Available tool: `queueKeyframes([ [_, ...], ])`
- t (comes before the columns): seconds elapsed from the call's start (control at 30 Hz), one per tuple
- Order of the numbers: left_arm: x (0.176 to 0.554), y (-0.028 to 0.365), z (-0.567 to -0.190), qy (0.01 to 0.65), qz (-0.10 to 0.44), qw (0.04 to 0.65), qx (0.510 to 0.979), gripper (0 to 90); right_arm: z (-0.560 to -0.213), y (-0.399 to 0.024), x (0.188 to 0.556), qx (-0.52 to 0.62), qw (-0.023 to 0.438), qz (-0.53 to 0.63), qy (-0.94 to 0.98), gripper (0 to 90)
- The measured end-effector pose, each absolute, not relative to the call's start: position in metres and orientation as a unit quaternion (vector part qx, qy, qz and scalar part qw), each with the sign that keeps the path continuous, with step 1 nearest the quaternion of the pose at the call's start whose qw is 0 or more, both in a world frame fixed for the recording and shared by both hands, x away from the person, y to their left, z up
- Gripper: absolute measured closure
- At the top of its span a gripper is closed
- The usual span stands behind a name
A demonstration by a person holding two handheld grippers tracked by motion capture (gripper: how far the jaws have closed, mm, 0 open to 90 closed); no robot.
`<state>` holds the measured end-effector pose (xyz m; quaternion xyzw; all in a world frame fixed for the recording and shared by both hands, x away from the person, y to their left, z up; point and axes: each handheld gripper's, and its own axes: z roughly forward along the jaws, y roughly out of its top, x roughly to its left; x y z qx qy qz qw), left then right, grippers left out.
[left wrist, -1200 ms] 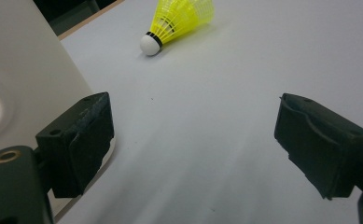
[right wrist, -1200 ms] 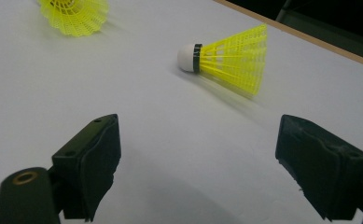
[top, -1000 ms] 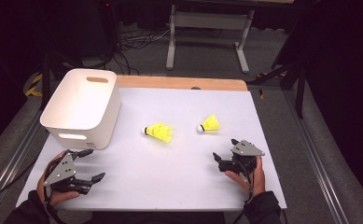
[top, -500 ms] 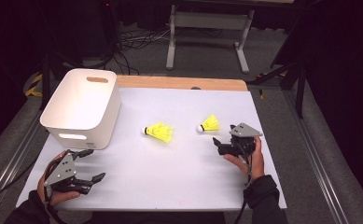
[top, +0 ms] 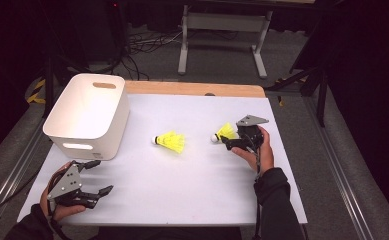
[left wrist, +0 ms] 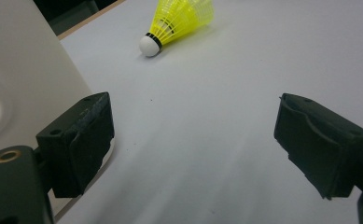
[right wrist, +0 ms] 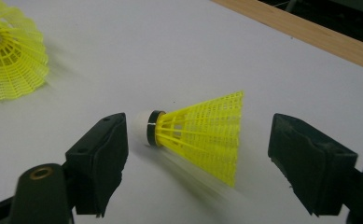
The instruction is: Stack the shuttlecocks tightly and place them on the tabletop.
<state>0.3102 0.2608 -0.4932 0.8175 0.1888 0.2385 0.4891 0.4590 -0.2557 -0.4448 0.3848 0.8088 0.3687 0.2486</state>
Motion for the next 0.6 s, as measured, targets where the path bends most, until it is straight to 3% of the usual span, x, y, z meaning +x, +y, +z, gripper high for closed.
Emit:
queueKeyframes([
  [0.4, 0.31, 0.261, -0.494, 0.187, 0.236, 0.487, 0.82, 12.9, -0.453, -0.254, 0.491, 0.437, 0.217, 0.37, 0.791, 25.9],
  [0.5, 0.31, 0.261, -0.494, 0.185, 0.234, 0.486, 0.821, 13.0, -0.457, -0.253, 0.494, 0.444, 0.199, 0.37, 0.791, 32.4],
  [0.6, 0.31, 0.26, -0.494, 0.183, 0.236, 0.486, 0.822, 13.1, -0.46, -0.255, 0.494, 0.449, 0.171, 0.382, 0.789, 44.5],
])
